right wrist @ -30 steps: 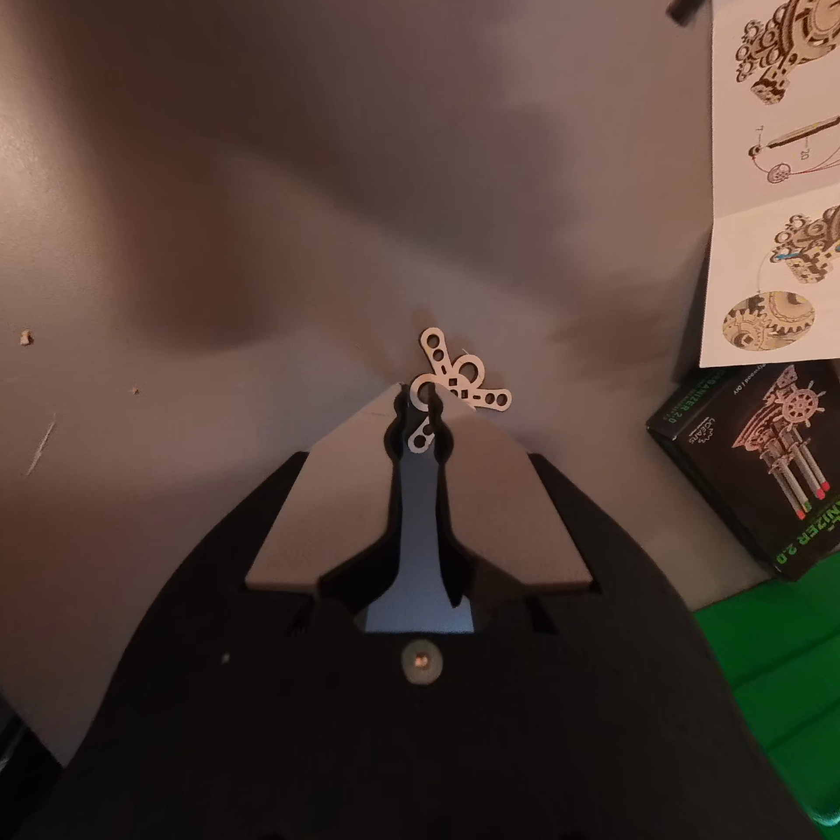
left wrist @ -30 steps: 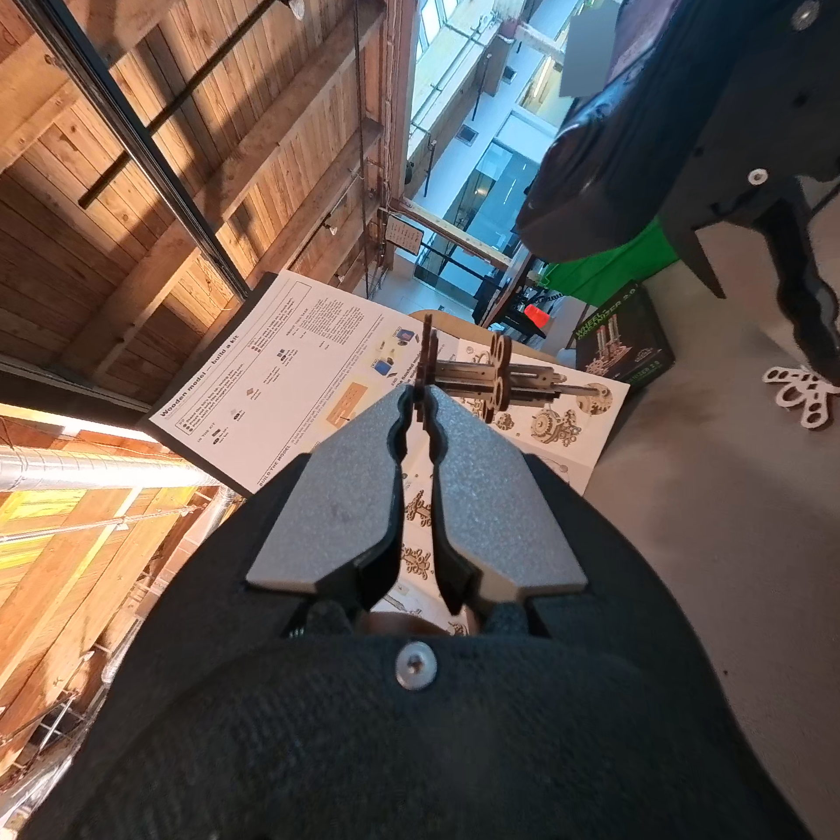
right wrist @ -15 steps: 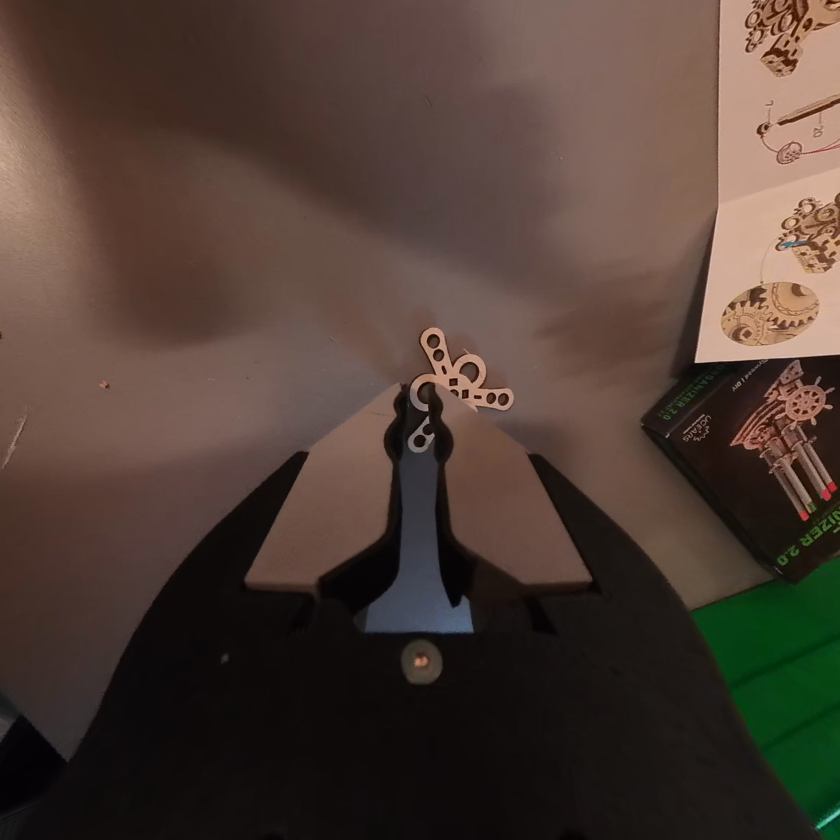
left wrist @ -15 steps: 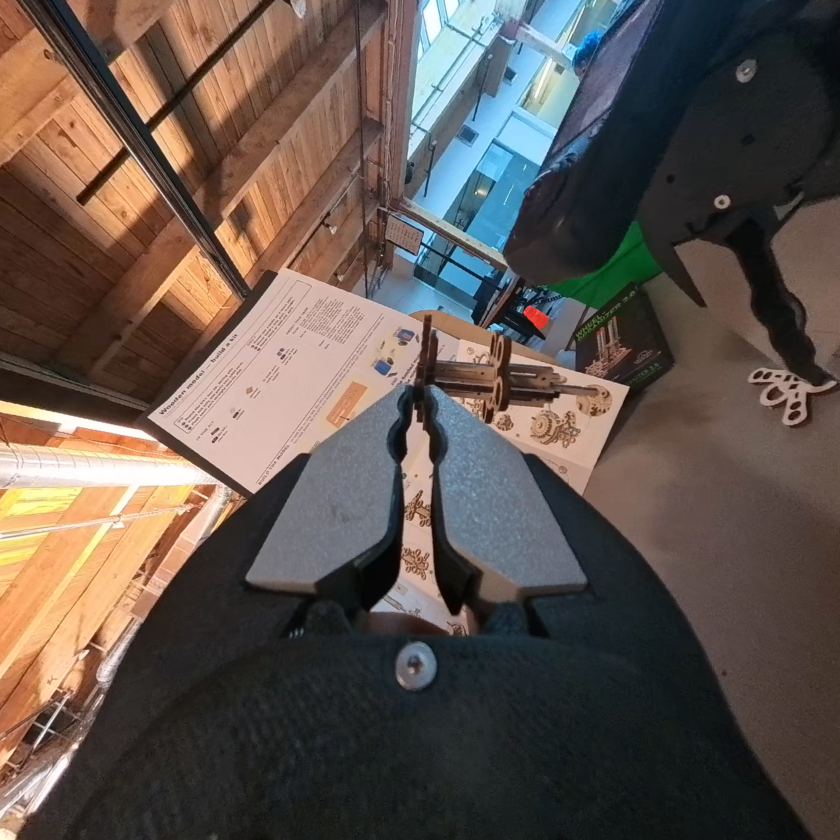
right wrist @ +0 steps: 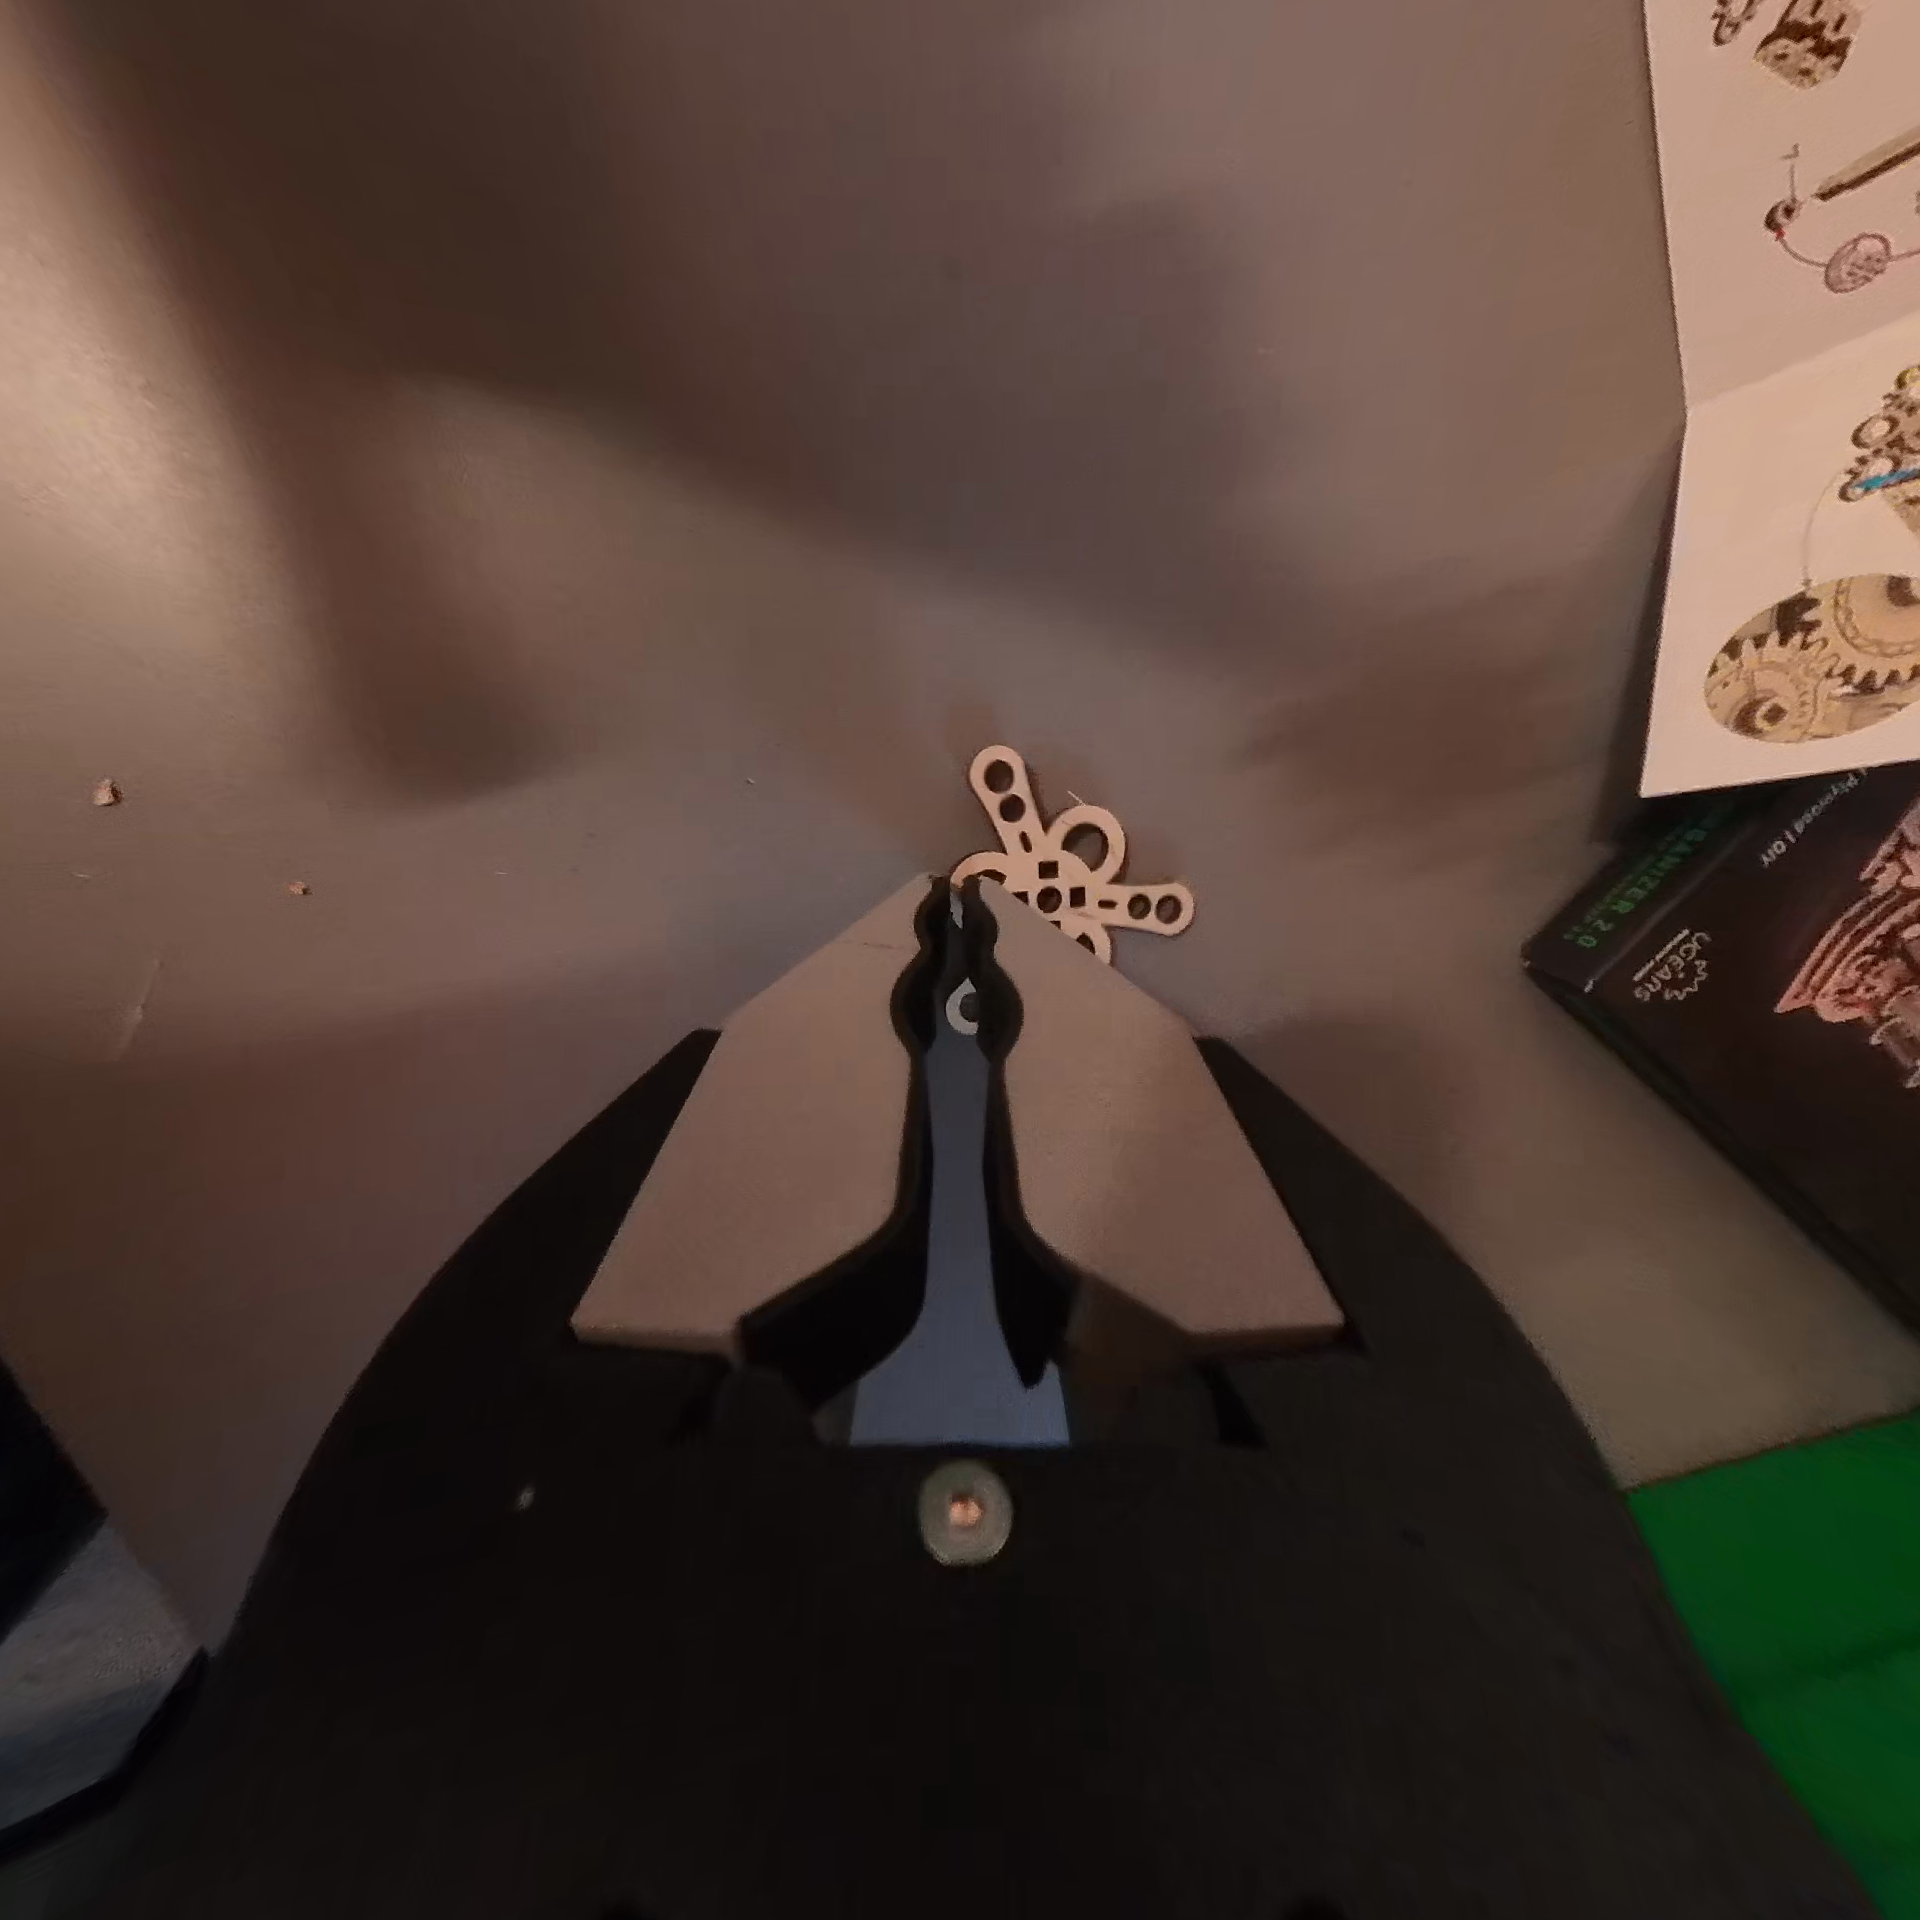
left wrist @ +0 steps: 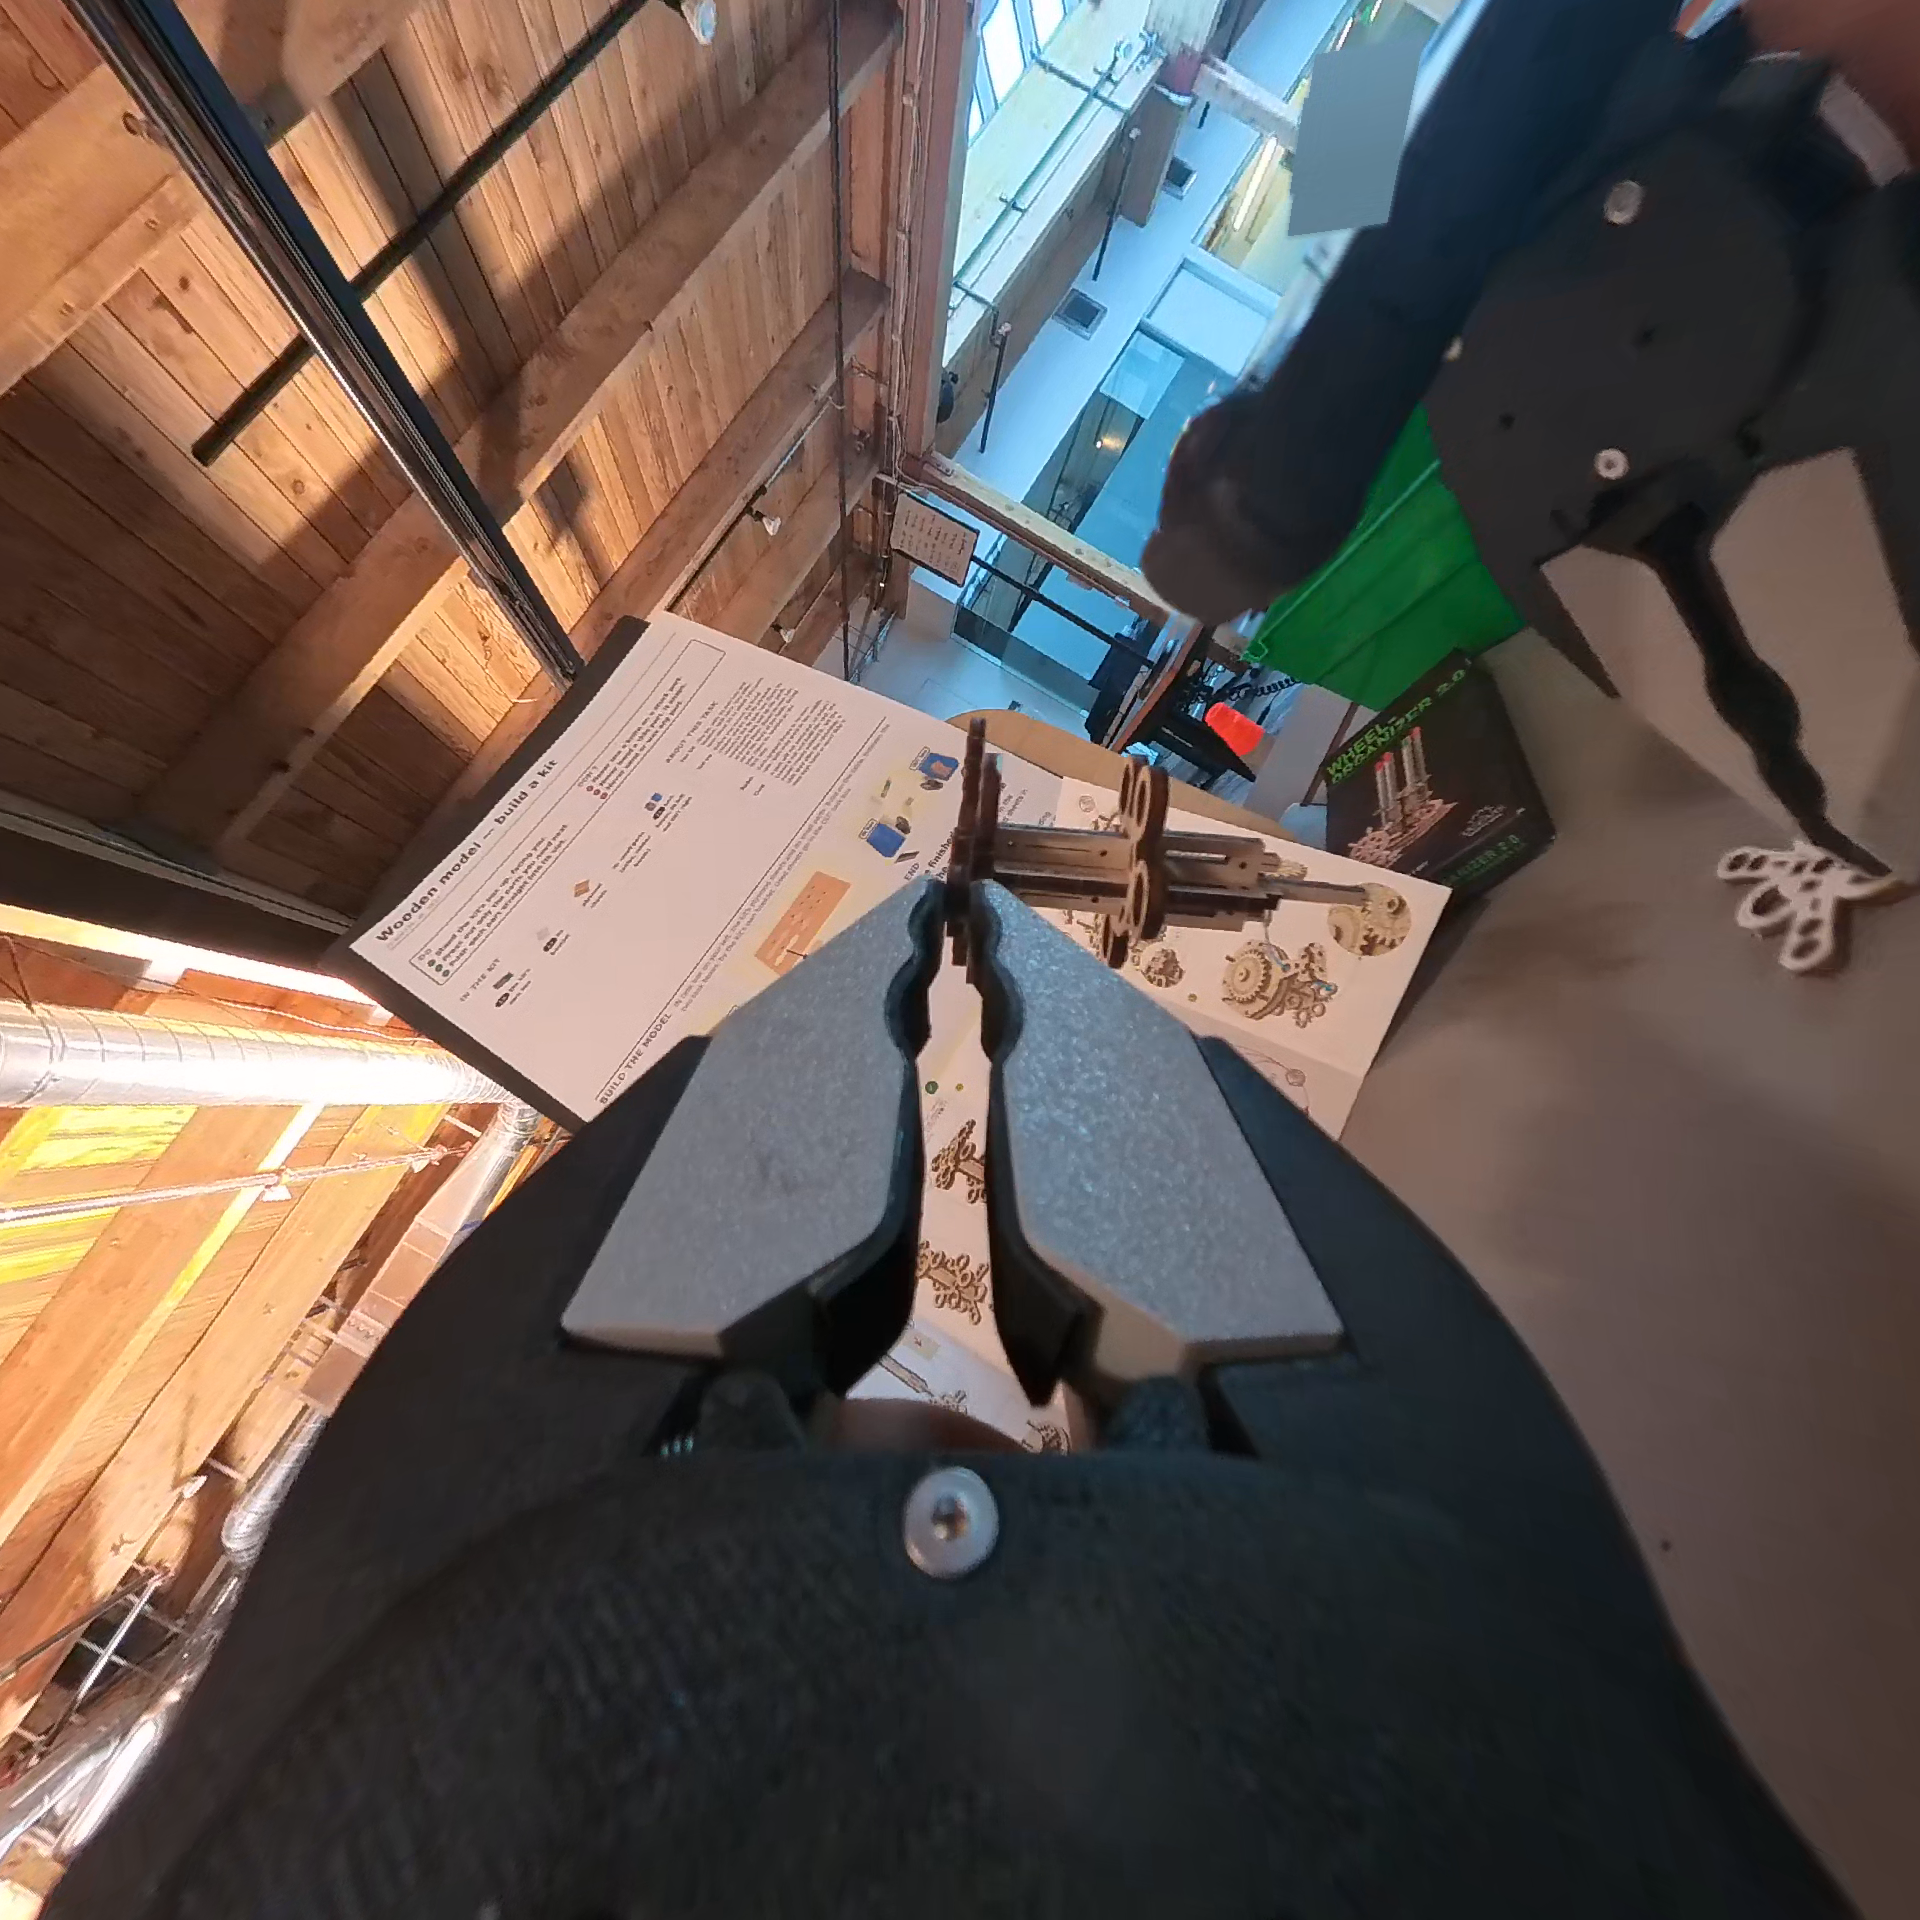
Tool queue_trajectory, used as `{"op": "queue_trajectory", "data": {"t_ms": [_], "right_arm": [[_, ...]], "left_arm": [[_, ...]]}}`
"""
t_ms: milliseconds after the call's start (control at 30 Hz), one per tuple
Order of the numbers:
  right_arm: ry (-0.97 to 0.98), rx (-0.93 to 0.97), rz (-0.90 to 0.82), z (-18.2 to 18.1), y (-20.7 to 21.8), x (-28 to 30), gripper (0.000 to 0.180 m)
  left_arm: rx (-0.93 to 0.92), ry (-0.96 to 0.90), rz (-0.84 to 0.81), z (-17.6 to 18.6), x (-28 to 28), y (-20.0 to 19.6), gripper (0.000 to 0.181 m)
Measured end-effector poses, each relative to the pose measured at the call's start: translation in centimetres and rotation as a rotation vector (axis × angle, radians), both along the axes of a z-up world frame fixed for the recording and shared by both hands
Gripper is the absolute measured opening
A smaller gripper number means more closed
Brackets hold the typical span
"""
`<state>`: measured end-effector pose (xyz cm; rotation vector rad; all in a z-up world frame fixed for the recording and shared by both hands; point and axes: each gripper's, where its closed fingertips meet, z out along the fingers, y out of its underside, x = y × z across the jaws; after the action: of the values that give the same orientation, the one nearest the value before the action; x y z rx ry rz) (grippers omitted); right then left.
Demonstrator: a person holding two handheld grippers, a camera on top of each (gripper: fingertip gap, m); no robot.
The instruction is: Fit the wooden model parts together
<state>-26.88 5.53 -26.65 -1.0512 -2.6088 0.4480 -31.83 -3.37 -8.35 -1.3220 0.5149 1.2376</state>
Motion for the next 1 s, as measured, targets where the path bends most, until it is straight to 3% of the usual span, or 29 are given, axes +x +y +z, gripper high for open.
{"op": "queue_trajectory", "data": {"t_ms": [33,200,300,500,633,833,1000], "right_arm": [[0.003,-0.013,-0.008,0.2,0.1,0.0,0.000],[0.000,-0.090,-0.017,1.4,-0.4,0.4,0.000],[-0.036,-0.267,-0.035,2.9,-2.0,0.8,0.000],[-0.297,-0.983,-0.127,7.1,-6.3,2.5,0.000],[-0.478,-1.270,-0.262,6.2,-5.9,2.3,0.000],[-0.432,-1.250,-0.365,4.2,-3.1,1.4,0.000],[-0.303,-0.985,-0.398,1.6,-0.4,0.9,0.000]], "left_arm": [[-0.001,0.000,0.000,0.0,0.0,0.0,0.001],[-0.001,-0.002,-0.001,0.0,0.0,0.0,0.001],[0.002,-0.002,0.002,0.1,0.0,0.0,0.001],[0.017,-0.017,0.005,0.3,-0.4,-0.3,0.001],[0.016,-0.014,0.004,0.3,-0.3,-0.3,0.000],[0.015,-0.020,0.003,0.2,-0.3,-0.2,0.000],[0.013,-0.020,0.000,0.2,-0.2,-0.2,0.001]]}}
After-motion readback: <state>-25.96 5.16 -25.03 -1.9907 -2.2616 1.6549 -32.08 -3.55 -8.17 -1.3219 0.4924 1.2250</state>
